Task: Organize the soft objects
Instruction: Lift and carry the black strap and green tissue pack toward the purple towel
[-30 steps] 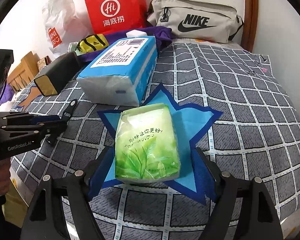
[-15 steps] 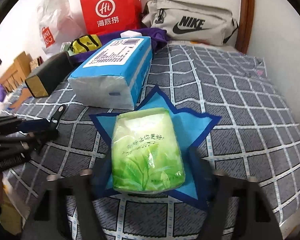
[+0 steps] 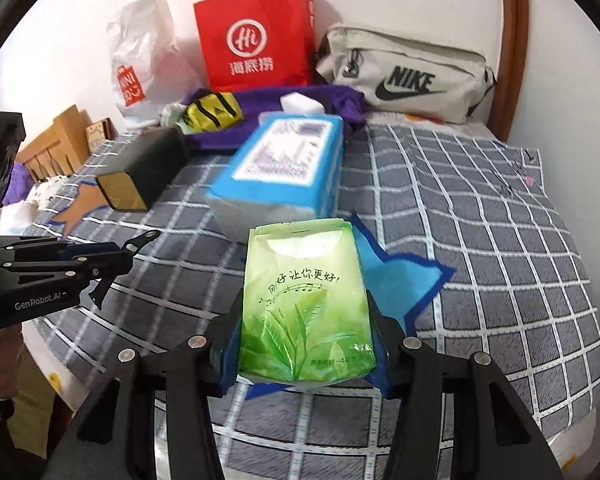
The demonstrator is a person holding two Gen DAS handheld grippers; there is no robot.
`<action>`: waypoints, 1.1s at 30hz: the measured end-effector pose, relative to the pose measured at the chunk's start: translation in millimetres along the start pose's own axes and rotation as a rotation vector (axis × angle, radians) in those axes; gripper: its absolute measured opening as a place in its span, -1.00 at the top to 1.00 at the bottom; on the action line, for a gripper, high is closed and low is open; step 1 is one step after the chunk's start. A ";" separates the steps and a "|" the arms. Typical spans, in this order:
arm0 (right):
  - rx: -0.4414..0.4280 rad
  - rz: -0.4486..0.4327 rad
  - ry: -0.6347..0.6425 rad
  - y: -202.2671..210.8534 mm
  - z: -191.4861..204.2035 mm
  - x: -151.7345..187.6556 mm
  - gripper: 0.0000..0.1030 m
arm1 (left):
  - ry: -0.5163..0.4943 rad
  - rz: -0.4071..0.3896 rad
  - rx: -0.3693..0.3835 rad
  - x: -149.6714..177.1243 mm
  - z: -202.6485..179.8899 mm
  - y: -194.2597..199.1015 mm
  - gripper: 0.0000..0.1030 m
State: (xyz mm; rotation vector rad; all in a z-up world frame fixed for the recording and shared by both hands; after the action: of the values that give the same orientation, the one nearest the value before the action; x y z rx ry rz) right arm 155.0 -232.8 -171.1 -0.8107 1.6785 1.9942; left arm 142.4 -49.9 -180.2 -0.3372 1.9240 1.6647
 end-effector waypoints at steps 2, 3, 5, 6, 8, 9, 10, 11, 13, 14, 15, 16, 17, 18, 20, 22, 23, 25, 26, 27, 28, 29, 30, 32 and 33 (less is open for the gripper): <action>-0.011 -0.008 0.002 4.8 5.0 -4.4 0.01 | 0.003 -0.020 0.001 -4.6 2.9 9.1 0.60; -0.014 -0.011 0.006 7.5 7.9 -7.2 0.01 | 0.005 -0.031 0.001 -6.8 4.3 13.4 0.60; -0.019 -0.018 0.016 12.7 13.0 -11.8 0.01 | 0.007 -0.049 0.005 -11.0 6.7 20.1 0.60; -0.022 -0.022 0.019 15.5 15.2 -14.4 0.01 | 0.010 -0.059 0.005 -13.1 8.2 23.3 0.60; -0.029 -0.028 0.022 19.8 18.1 -18.9 0.01 | 0.014 -0.075 0.006 -16.2 10.4 28.2 0.60; -0.030 -0.029 0.022 21.2 18.7 -21.0 0.01 | 0.021 -0.084 0.004 -19.0 13.0 30.5 0.60; -0.030 -0.032 0.022 23.0 19.9 -24.0 0.01 | 0.027 -0.087 0.001 -21.3 14.8 31.9 0.60; -0.033 -0.033 0.022 23.7 20.4 -25.8 0.01 | 0.031 -0.091 0.001 -23.4 16.4 33.5 0.60; -0.038 -0.035 0.020 26.2 21.8 -30.7 0.01 | 0.039 -0.104 0.000 -28.0 19.8 37.4 0.60; -0.040 -0.037 0.020 27.1 21.6 -32.3 0.01 | 0.042 -0.111 -0.001 -30.3 21.2 39.6 0.60; -0.042 -0.040 0.022 28.4 22.4 -35.9 0.01 | 0.044 -0.117 -0.003 -32.3 22.2 41.7 0.60; -0.042 -0.042 0.024 28.5 22.8 -38.6 0.01 | 0.046 -0.123 -0.004 -34.2 23.2 43.4 0.60; -0.041 -0.045 0.028 29.1 23.6 -42.0 0.01 | 0.051 -0.130 -0.006 -37.1 25.4 45.4 0.60; -0.042 -0.047 0.033 29.5 24.6 -45.3 0.01 | 0.055 -0.134 -0.006 -38.6 26.7 46.8 0.60; -0.042 -0.053 0.042 30.8 26.5 -51.1 0.01 | 0.061 -0.142 -0.007 -42.7 29.8 48.8 0.60; -0.038 -0.062 0.052 32.9 27.9 -56.2 0.01 | 0.063 -0.150 -0.007 -46.5 32.8 50.7 0.60; -0.036 -0.067 0.054 33.9 28.3 -59.2 0.01 | 0.064 -0.152 -0.009 -47.9 33.9 51.3 0.60; -0.035 -0.076 0.058 34.7 28.9 -64.3 0.01 | 0.065 -0.156 -0.010 -50.7 36.7 52.2 0.60; -0.034 -0.080 0.059 35.0 29.2 -66.8 0.01 | 0.067 -0.158 -0.014 -51.6 37.6 52.6 0.60; -0.033 -0.083 0.059 35.1 29.3 -68.9 0.01 | 0.067 -0.159 -0.016 -53.4 39.2 53.0 0.60; -0.031 -0.086 0.059 34.9 29.5 -71.5 0.01 | 0.066 -0.161 -0.016 -54.2 40.0 53.6 0.60; -0.030 -0.090 0.059 34.7 29.6 -74.3 0.01 | 0.068 -0.166 -0.015 -56.4 41.7 54.6 0.60; -0.030 -0.092 0.060 34.5 29.9 -76.9 0.01 | 0.069 -0.169 -0.016 -58.5 43.3 55.3 0.60; -0.028 -0.098 0.064 34.4 30.7 -81.6 0.01 | 0.070 -0.175 -0.018 -62.6 46.3 56.3 0.60; -0.027 -0.100 0.065 34.1 30.9 -84.3 0.01 | 0.071 -0.176 -0.019 -64.3 47.6 56.2 0.60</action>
State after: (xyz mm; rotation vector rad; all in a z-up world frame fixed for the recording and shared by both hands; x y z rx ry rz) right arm 190.9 -204.2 -86.7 -0.9598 1.6164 1.9457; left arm 176.2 -4.0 -100.7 -0.5636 1.8710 1.5758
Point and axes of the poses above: each gripper's, at about its wrist camera, not at the fingertips, and y roughly against the way its jaws point, z to its left, x to its underside, the point moved 5 cm from there along -y, roughly the way its jaws point, and after that the axes turned 4 degrees about -y, right-handed, at the moved point
